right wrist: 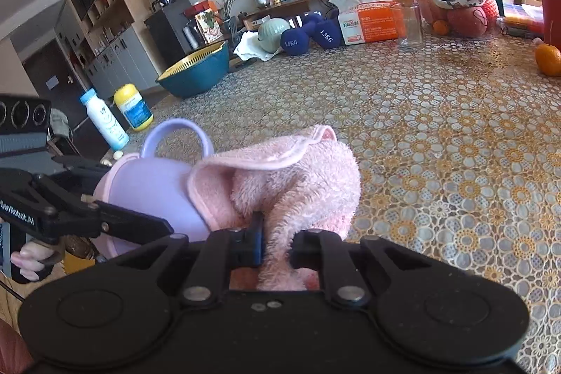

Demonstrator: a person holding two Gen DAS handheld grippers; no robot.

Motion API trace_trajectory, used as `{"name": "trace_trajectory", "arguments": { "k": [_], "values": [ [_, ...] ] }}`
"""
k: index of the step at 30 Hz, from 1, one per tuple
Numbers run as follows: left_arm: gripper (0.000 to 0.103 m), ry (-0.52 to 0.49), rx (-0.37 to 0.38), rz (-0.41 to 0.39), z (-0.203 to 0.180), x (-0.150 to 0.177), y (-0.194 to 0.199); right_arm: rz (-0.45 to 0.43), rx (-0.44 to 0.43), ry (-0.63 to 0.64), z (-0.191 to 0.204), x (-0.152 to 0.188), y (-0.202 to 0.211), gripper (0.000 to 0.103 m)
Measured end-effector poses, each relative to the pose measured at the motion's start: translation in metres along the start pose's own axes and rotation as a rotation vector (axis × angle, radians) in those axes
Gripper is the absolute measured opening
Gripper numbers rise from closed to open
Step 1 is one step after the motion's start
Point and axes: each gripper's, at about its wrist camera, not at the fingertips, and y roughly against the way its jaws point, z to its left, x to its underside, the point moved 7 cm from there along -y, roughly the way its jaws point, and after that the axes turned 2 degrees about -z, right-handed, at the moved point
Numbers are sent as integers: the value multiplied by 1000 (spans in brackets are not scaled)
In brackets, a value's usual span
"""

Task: Clean container
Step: 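Tilt the bowl with the left tool while the right tool wipes inside it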

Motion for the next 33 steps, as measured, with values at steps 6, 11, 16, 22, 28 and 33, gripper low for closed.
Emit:
{"name": "trace_trajectory", "arguments": {
  "k": [6,11,16,22,28,33],
  "values": [
    [27,-82,-20,-1,-13,7,-2,-146,-166,-78,15,-32,36,12],
    [27,-120,-38,1,-20,11,-3,-120,-259,-1,53,-41,29,12],
    [27,-122,-39,-7,-18,12,-1,-75,-224,33,57,-30,11,12],
    [26,-146,-28,-5,-23,17,-1,-34,-127,-40,20,-17,1,12],
    [25,-186,-32,0,-28,21,-1,-13,-30,10,11,-7,8,11],
    [25,-195,-29,-1,-30,23,-1,-115,-140,-37,22,-25,41,11]
  ]
}}
